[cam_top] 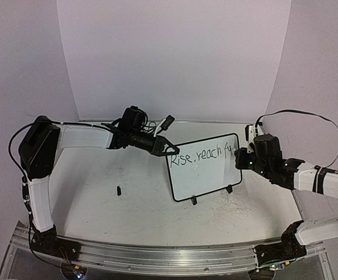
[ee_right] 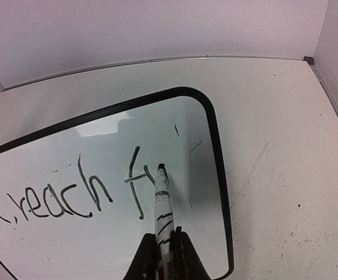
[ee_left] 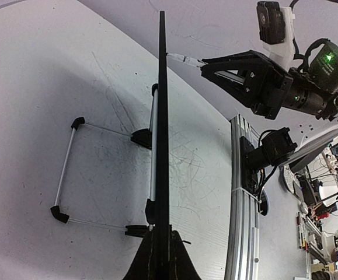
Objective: Write a sentence on the whiteboard
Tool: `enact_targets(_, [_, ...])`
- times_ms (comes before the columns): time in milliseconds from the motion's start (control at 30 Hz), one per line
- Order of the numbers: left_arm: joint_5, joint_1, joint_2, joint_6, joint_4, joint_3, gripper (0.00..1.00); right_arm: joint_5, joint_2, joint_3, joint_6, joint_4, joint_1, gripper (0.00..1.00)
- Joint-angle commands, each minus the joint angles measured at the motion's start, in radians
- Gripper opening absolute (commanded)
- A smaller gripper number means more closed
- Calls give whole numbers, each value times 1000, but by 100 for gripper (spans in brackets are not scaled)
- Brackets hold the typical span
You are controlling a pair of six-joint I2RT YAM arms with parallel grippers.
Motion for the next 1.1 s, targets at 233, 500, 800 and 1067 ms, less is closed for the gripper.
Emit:
enact_targets(233, [36, -20, -36, 30, -28, 7, 0, -37, -41, -10, -4, -16, -4, 0])
enact_targets(500, [35, -20, -39, 30, -28, 7, 0, 4, -86, 13, -12, -40, -14, 0])
enact_targets(800, [35, -20, -42, 32, -28, 5, 0, 26, -44, 22, -26, -23, -16, 0])
enact_targets(1067, [36, -21, -41, 32, -28, 6, 0, 32, -40, 31, -34, -14, -18, 0])
